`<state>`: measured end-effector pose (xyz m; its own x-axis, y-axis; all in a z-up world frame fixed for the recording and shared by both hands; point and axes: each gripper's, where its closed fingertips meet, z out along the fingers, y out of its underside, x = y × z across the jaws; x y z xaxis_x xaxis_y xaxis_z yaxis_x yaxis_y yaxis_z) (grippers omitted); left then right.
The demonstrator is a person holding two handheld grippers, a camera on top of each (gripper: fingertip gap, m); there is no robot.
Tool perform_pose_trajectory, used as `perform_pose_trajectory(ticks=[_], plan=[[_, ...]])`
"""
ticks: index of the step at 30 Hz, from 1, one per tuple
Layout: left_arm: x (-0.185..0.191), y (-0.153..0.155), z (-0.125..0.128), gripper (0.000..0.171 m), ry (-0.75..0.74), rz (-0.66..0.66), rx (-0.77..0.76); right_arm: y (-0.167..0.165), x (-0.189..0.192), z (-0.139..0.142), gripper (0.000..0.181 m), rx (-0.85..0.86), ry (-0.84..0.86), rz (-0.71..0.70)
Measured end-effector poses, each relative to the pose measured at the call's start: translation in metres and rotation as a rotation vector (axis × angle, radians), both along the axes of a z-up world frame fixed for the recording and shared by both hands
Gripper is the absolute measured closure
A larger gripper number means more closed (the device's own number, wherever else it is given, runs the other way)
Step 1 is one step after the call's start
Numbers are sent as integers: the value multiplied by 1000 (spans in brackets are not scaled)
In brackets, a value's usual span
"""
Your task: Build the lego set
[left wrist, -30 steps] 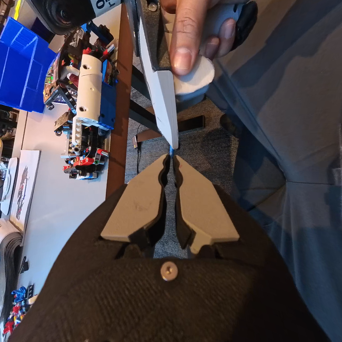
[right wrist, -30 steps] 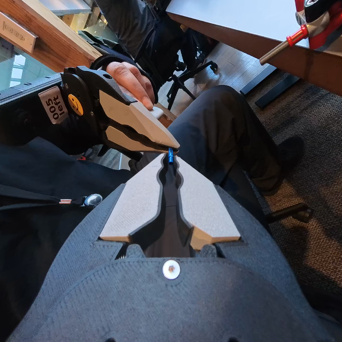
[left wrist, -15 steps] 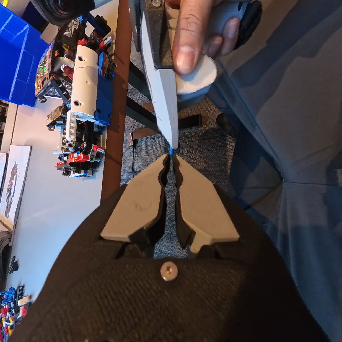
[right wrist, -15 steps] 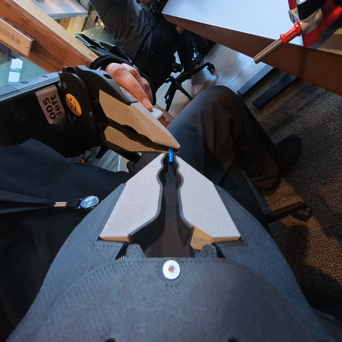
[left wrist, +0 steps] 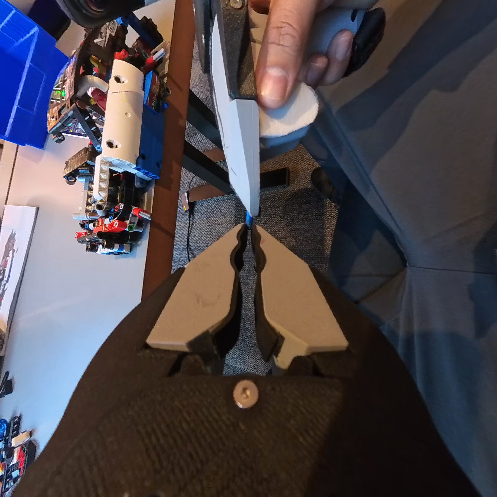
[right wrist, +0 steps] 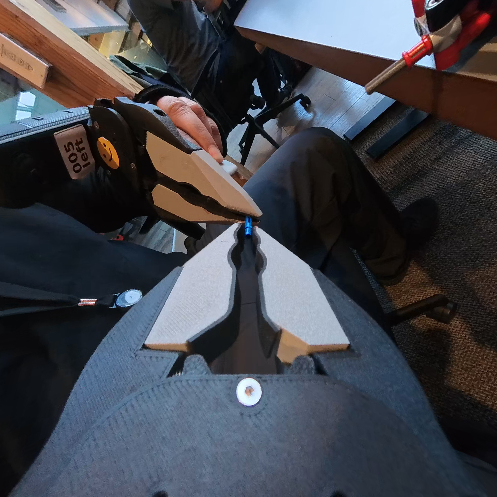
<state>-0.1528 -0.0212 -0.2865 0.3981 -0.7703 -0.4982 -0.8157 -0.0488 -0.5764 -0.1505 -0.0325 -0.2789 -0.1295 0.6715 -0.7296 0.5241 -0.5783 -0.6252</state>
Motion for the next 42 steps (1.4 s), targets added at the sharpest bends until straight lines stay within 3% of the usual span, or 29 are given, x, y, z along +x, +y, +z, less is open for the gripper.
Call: perform_pose_trajectory(ticks=[9,16,20,21,23,26,29,32,38,42], plan=[[2,-2,-10,170,-31,-17,-45,-1,1,-9,178,14,-34,7],[4,2,-1,170,-117,-24,-3,3,1,-1,178,6,-1,-9],[6,-2,0,168,-207,-5,-113,3,1,1,178,8,9,-8],[6,1,2,149,-233,3,-105,4,2,3,178,8,16,-12],[4,1,4,141,-260,5,-120,8,3,10,178,-5,44,-21],[5,-3,15,145,-273,-35,-92,13,7,20,178,-26,80,-32],[4,-8,35,171,-273,-91,-2,7,10,33,178,-47,112,-7],[8,-18,57,171,-315,-139,68,-4,10,47,178,-50,143,32],[9,-21,54,169,-311,-153,79,-19,8,57,178,-42,163,77],[9,-24,70,171,-360,-167,134,-17,10,61,178,-59,174,71]])
